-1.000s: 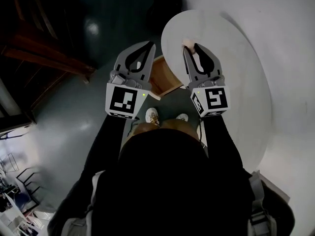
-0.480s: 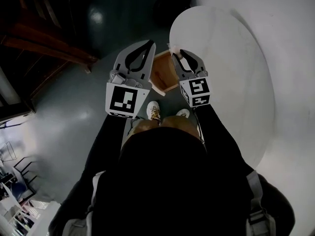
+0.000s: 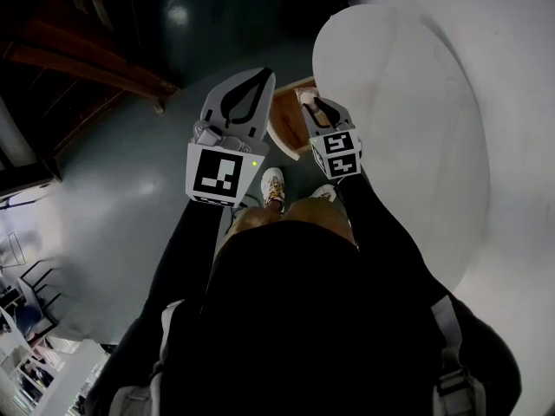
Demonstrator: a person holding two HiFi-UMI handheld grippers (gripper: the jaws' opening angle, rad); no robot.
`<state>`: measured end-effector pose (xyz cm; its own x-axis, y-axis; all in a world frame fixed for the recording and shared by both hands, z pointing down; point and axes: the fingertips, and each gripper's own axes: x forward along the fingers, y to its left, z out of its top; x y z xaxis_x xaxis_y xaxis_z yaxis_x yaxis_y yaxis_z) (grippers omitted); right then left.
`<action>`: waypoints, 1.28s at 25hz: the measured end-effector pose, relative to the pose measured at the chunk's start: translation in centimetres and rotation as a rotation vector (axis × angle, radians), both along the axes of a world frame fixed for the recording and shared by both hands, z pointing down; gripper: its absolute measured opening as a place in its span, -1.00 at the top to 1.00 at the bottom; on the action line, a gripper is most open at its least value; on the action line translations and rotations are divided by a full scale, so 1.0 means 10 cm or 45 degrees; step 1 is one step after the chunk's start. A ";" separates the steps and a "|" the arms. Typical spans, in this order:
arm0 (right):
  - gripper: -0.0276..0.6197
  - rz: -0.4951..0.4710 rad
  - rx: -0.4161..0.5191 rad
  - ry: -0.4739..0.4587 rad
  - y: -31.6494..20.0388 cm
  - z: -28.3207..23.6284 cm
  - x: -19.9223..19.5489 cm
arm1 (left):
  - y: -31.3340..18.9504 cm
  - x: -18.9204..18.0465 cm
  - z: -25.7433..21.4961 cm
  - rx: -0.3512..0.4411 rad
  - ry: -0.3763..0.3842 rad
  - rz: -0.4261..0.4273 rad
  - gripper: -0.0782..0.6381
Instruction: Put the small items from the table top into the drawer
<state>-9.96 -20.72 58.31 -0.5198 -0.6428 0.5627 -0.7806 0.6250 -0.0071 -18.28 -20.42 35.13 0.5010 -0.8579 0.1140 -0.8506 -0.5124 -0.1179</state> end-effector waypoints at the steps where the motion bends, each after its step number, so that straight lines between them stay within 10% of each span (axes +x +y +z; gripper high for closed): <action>1: 0.51 -0.001 -0.023 0.011 0.03 0.08 -0.01 | 0.01 -0.03 0.01 -0.002 0.001 -0.003 0.74; 32: 0.34 0.141 -0.185 0.155 0.32 0.73 0.10 | 0.11 -0.23 0.09 -0.009 0.016 0.009 0.74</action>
<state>-8.99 -17.56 65.62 -0.3730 -0.6002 0.7076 -0.8452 0.5344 0.0077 -20.63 -19.29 36.00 0.5082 -0.8537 0.1134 -0.8486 -0.5189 -0.1036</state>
